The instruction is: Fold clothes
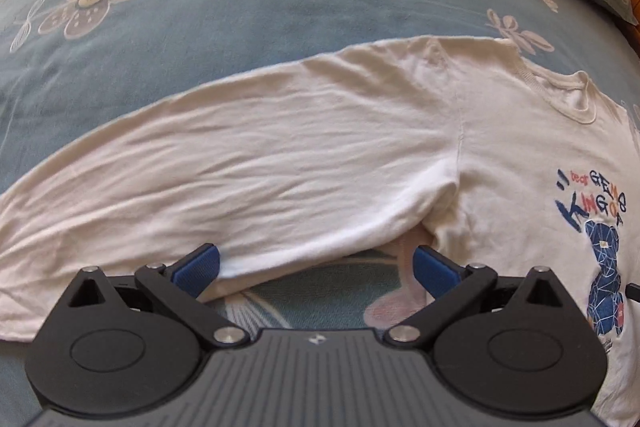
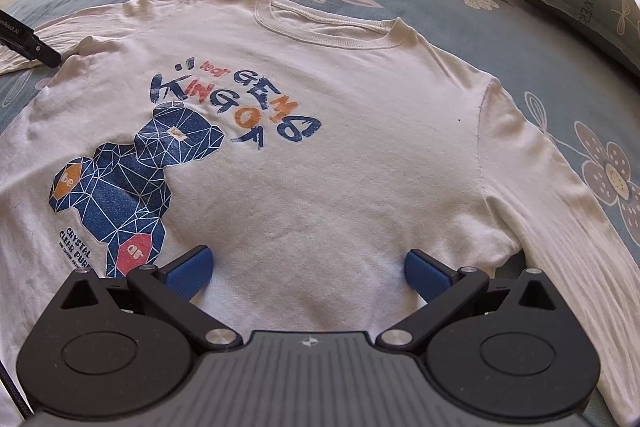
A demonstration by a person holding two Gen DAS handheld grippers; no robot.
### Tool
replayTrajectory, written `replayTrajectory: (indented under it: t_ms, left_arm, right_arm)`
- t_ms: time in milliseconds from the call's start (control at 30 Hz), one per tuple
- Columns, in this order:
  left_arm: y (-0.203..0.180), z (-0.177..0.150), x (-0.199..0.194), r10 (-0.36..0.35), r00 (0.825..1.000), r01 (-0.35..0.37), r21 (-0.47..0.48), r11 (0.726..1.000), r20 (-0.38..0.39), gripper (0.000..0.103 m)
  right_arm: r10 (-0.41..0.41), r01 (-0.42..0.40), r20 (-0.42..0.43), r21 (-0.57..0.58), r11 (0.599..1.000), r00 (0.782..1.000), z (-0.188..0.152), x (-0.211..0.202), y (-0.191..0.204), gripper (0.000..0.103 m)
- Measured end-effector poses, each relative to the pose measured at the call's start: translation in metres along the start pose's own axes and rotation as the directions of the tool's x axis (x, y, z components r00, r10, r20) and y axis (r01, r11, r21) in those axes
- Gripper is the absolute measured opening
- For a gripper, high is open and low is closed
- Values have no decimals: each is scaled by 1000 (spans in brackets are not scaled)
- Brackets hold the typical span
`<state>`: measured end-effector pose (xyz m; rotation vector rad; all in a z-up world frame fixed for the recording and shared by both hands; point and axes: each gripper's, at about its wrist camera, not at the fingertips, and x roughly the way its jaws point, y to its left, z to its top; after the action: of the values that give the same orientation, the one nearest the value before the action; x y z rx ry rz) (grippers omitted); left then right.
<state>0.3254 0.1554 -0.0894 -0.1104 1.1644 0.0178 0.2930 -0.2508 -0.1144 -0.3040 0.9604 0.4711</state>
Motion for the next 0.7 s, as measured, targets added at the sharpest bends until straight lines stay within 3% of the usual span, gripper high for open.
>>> replayTrajectory:
  t_ms: [133,367,567,700]
  left_arm:
    - [-12,6,-13,-37,998,35,29,999,59,102]
    - [-37,56,4,-142,981,130,92,987,130,102]
    - [-77,91,27,-274,950,243,194,951,152,102]
    - [-83,103,54,-251,959,222,204,954,129,102]
  right_arm:
    - [-6,6,-1,6,1000,1000,0,0,1,103]
    - [-17,17,-3,15,1000,1000,0,0,2,103]
    - [-32,32,3,33,999,999,0,0,4,103]
    - [-46,46,8,52,998,999,-1,0,6,103]
